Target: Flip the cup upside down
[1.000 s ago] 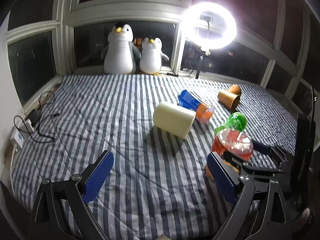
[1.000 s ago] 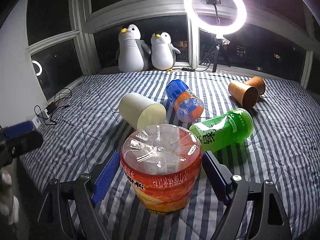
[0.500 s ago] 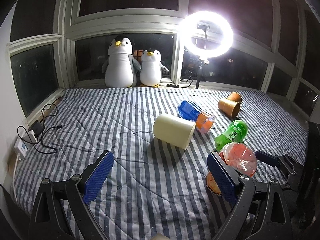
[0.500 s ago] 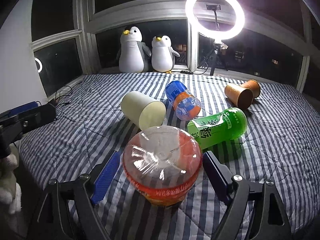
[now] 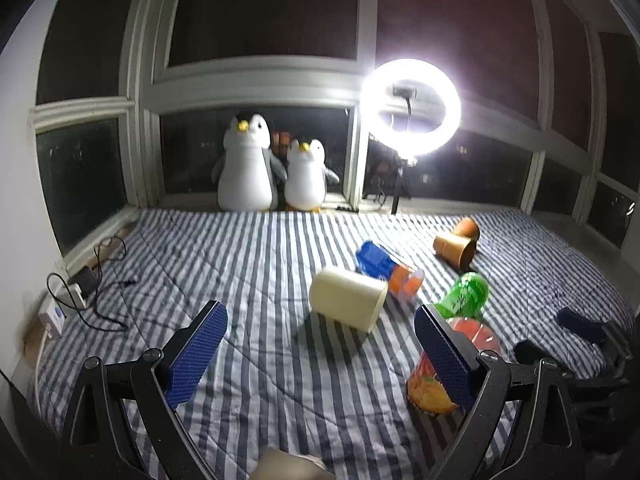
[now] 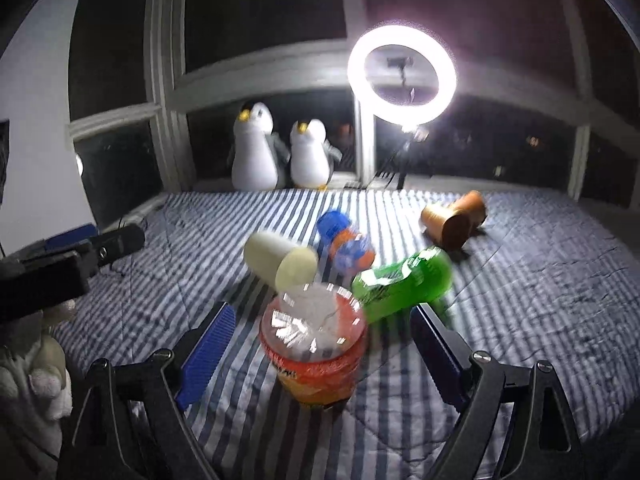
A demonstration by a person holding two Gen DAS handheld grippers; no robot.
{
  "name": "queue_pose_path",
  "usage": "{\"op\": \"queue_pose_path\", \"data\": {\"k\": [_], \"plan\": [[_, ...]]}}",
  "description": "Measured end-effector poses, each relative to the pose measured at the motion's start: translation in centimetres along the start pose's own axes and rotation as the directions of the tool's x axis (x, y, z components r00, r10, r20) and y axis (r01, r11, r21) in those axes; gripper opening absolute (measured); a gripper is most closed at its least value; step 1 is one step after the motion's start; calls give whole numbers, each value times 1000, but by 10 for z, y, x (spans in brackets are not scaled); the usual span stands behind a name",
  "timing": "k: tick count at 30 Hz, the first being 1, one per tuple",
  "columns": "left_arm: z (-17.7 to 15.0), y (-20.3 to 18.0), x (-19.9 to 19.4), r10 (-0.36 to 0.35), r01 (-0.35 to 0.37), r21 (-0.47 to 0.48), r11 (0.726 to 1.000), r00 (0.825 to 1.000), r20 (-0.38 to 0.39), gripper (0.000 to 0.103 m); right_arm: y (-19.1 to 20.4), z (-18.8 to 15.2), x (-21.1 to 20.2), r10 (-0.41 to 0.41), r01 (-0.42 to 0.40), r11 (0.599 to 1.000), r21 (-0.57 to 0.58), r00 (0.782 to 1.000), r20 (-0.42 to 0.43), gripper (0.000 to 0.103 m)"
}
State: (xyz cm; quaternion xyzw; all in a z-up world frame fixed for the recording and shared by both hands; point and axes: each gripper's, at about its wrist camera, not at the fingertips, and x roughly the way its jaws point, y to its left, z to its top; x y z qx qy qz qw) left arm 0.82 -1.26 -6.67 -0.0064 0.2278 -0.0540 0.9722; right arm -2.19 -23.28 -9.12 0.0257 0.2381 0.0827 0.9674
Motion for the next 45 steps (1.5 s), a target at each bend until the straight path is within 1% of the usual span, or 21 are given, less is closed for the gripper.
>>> {"op": "queue_pose_path", "data": {"k": [4,6,9,13,20,45], "plan": [[5,-4,-14,16,-17,13,1000,998,58,97,-2,9,-20,-44,43,999,15,996,80,90],[7,-6,-22,18,-19,15,1000,996,87,100,-3,12,-26,-56,54,998,25,993,108,90],[9,-8,-31,23,-25,19,1000,994,110,100,-5,14,-33,-71,66,997,43,988,134,90],[12,-10,-37,22,-25,24,999,993,118,100,-7,15,-39,-80,73,996,56,985,150,90],[15,-8,-45,30,-32,13,999,991,130,101,-6,15,-40,-79,71,996,57,985,154,90],[16,-7,-43,35,-37,12,999,992,123,102,-8,11,-34,-68,60,996,70,990,127,90]]}}
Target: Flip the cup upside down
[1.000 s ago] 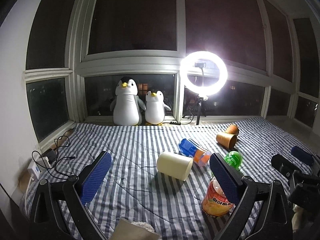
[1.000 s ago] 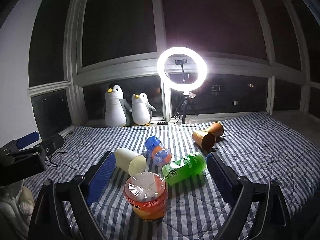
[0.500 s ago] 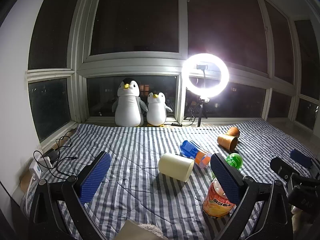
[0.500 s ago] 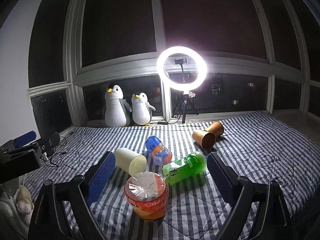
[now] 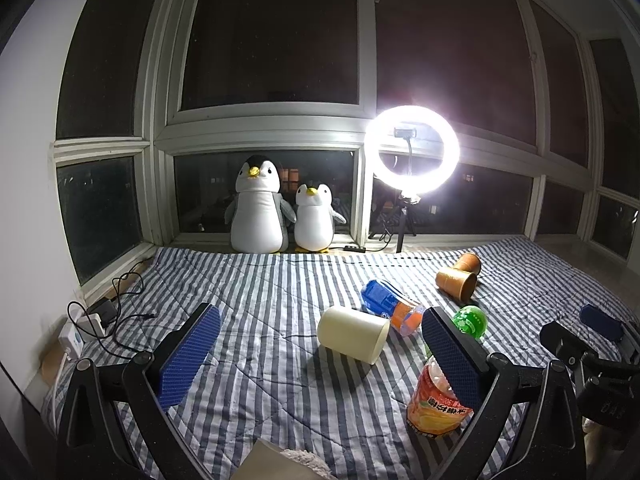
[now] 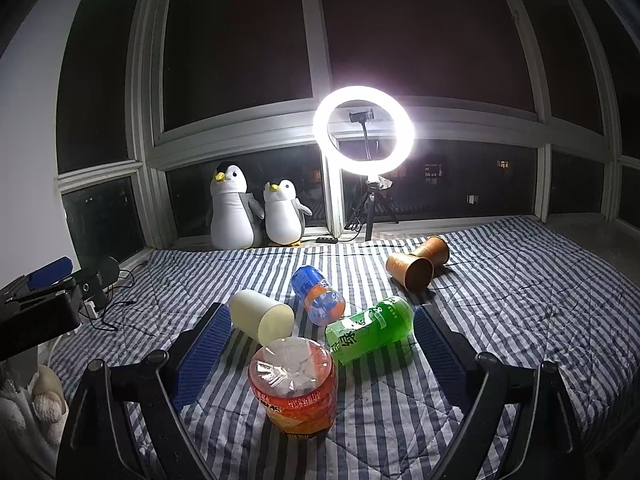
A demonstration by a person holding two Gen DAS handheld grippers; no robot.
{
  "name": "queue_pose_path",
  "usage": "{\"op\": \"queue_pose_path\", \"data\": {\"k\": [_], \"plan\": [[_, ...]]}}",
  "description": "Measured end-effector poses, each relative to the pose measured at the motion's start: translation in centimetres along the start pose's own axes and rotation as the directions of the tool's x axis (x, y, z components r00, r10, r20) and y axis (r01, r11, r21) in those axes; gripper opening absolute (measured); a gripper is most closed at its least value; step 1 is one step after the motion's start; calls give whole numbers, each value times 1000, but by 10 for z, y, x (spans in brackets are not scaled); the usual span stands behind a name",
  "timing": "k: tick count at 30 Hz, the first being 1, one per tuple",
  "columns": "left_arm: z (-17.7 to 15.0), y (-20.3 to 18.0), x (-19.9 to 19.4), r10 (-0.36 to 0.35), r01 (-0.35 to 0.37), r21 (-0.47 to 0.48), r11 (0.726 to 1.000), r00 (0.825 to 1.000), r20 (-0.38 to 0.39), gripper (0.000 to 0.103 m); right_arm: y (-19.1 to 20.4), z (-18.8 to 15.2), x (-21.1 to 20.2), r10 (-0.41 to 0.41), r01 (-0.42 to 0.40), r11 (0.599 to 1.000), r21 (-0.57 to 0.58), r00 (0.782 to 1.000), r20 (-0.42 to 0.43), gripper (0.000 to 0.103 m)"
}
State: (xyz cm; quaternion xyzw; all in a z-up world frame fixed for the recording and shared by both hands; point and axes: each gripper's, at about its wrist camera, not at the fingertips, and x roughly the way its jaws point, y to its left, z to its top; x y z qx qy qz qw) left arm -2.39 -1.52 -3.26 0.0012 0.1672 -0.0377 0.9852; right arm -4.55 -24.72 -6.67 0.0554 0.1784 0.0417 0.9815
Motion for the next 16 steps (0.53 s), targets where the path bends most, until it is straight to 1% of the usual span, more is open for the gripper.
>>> {"op": "queue_pose_path", "data": {"k": [16], "plan": [[-2,-2,5,6,-6,0,1000,1000,-9,102,2,-3,6,8,-8,1000,0,1000,-25,90]]}}
